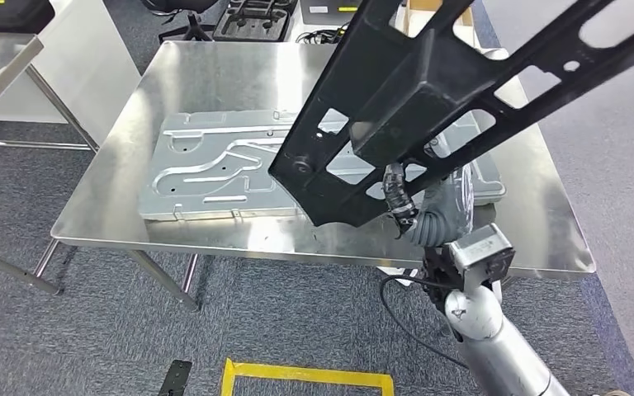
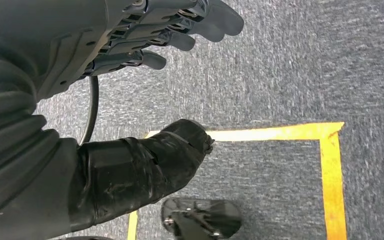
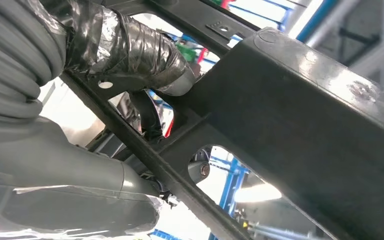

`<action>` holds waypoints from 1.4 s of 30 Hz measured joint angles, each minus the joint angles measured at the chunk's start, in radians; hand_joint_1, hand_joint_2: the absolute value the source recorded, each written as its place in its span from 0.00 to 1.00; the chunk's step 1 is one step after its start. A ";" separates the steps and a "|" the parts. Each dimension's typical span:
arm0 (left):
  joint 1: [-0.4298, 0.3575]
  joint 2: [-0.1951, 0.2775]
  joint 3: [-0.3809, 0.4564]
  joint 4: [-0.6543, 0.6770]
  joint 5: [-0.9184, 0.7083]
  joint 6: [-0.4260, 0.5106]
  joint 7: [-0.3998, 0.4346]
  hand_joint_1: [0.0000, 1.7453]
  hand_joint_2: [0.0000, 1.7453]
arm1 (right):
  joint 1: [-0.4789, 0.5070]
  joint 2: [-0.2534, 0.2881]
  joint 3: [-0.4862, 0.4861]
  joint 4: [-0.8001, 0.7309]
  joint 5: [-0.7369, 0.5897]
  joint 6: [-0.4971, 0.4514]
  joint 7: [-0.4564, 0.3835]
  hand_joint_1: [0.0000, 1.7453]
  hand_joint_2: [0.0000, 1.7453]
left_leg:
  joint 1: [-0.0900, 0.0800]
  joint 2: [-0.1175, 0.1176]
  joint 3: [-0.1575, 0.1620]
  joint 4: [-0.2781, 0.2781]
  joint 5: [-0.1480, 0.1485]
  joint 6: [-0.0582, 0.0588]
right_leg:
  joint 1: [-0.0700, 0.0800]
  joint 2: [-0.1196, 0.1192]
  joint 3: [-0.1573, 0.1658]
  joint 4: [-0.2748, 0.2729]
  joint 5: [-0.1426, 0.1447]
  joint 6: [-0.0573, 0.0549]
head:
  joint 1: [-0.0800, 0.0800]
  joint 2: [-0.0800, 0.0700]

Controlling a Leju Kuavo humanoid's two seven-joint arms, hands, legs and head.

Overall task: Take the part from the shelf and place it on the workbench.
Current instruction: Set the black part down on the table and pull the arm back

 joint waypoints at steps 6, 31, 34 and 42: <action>-0.002 0.000 0.000 0.000 -0.003 0.000 0.001 0.00 1.00 | -0.037 -0.028 -0.009 0.023 0.014 0.017 0.017 1.00 1.00 | -0.014 0.000 0.057 -0.254 0.180 0.028 | 0.003 0.002 0.054 -0.005 -0.047 0.020 | 0.003 0.000; -0.004 -0.004 0.005 0.000 -0.051 -0.039 0.013 0.00 1.00 | -0.457 -0.177 0.200 0.528 0.739 0.384 0.311 1.00 1.00 | -0.002 -0.004 -0.049 0.019 0.040 0.007 | -0.004 -0.010 -0.045 0.005 0.028 0.008 | 0.008 0.000; -0.007 -0.007 0.007 0.000 -0.052 -0.039 0.004 0.00 1.00 | -0.478 -0.183 0.247 0.583 0.852 0.407 0.312 1.00 1.00 | -0.002 -0.004 0.007 -0.132 0.141 0.014 | -0.004 -0.009 -0.034 0.006 0.020 0.012 | 0.008 0.000; -0.018 -0.011 0.010 0.000 -0.056 -0.042 -0.013 0.00 1.00 | -0.514 -0.215 0.367 0.679 1.081 0.425 0.299 1.00 1.00 | 0.000 -0.005 0.081 -0.278 0.179 0.043 | -0.001 -0.007 -0.062 0.068 -0.027 0.045 | 0.009 0.000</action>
